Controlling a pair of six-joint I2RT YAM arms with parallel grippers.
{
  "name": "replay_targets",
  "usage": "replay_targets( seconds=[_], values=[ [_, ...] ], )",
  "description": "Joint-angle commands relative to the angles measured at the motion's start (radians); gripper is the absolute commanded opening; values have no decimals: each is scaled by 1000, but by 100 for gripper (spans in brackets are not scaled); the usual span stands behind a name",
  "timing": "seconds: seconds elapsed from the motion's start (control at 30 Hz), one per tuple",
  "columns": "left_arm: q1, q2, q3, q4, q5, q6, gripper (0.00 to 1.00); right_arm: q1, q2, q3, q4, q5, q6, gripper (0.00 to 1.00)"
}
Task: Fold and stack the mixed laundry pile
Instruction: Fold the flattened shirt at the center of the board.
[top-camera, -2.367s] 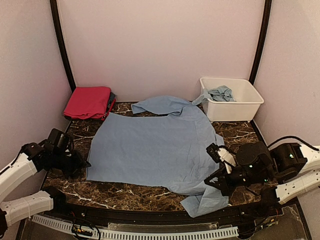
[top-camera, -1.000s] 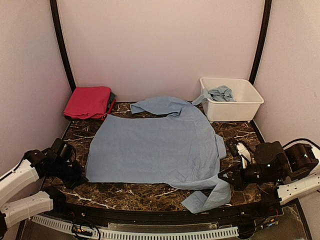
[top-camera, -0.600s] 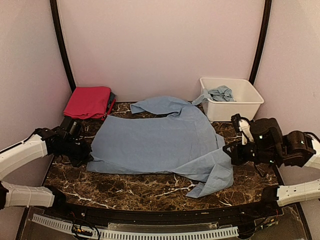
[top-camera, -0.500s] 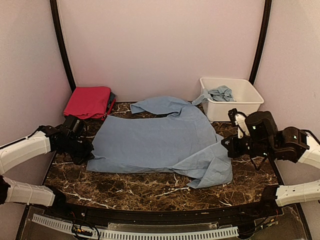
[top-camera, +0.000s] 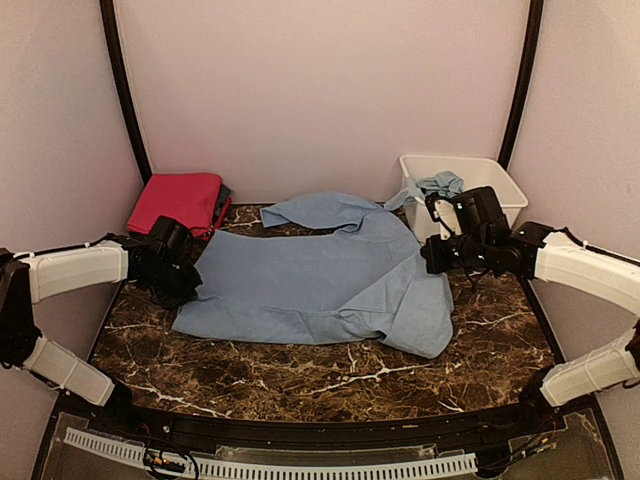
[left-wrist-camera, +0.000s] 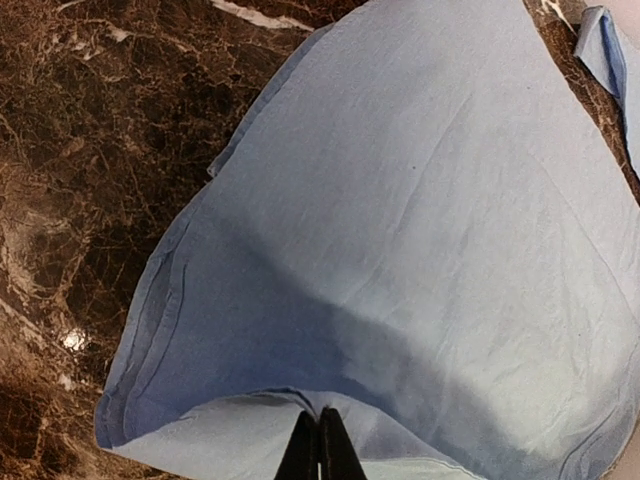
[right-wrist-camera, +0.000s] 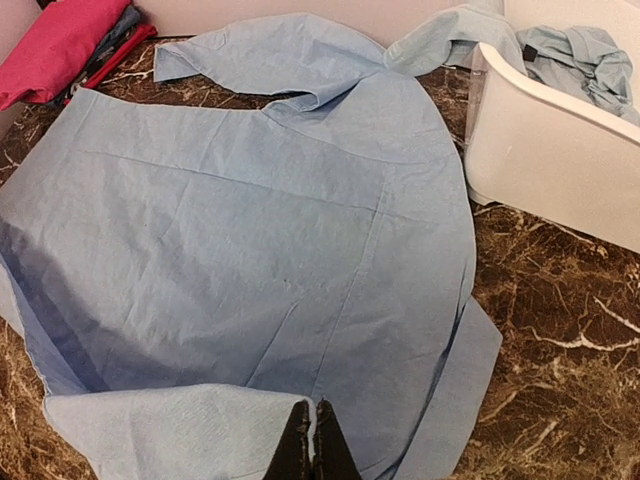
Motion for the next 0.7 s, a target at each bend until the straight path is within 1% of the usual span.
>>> replay_targets(
  seconds=[0.0,0.2,0.47,0.67],
  values=[
    [16,36,3,15,-32,2,0,-29,83,55,113,-34,-51,0],
    [34,53,-33,37,-47,-10,0,-56,187,97,189,-35,-71,0],
    [44,66,-15,48,-61,2,0,-56,336,254,178,-37,-160,0],
    [56,117,-1,50,-76,-2,0,-56,453,339,204,-14,-201,0]
  ],
)
